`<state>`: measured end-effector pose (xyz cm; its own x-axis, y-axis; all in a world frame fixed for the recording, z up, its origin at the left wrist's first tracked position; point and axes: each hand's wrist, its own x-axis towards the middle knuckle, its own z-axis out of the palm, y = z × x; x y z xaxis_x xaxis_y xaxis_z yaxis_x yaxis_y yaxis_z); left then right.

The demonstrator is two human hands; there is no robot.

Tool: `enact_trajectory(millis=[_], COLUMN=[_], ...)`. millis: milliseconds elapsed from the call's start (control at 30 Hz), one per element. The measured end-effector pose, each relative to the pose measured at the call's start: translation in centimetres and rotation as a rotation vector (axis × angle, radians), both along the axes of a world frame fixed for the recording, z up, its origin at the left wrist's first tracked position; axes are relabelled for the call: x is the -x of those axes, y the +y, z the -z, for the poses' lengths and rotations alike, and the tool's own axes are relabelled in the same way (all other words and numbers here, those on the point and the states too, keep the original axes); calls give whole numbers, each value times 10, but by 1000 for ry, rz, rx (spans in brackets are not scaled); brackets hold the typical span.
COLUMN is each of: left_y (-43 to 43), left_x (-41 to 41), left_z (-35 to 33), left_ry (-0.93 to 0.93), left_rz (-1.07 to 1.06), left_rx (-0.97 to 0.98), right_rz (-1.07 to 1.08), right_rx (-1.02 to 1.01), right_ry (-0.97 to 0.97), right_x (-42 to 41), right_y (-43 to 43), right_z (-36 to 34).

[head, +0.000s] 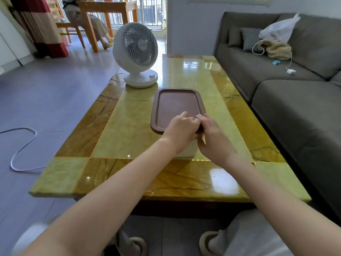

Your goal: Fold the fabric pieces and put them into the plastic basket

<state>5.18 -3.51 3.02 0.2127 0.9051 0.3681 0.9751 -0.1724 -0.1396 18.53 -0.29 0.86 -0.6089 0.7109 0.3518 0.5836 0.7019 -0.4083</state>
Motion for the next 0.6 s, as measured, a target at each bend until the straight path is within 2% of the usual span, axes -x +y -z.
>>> enact_trajectory(millis=[100, 167, 300, 500, 600], left_y=[-3, -5, -6, -2, -5], left_x=[6, 12, 27, 33, 31], left_z=[-2, -6, -7, -15, -14], left_ry=[-270, -371, -232, -211, -218], left_rz=[80, -3, -344, -375, -380], left_rx=[108, 139, 209, 318, 313], right_rz=[24, 41, 48, 37, 5], right_rx=[21, -7, -16, -20, 88], right_ry=[-90, -134, -168, -216, -240], right_x=[1, 1, -1, -1, -3], right_y=[5, 8, 13, 17, 14], right_z=[0, -4, -12, -18, -25])
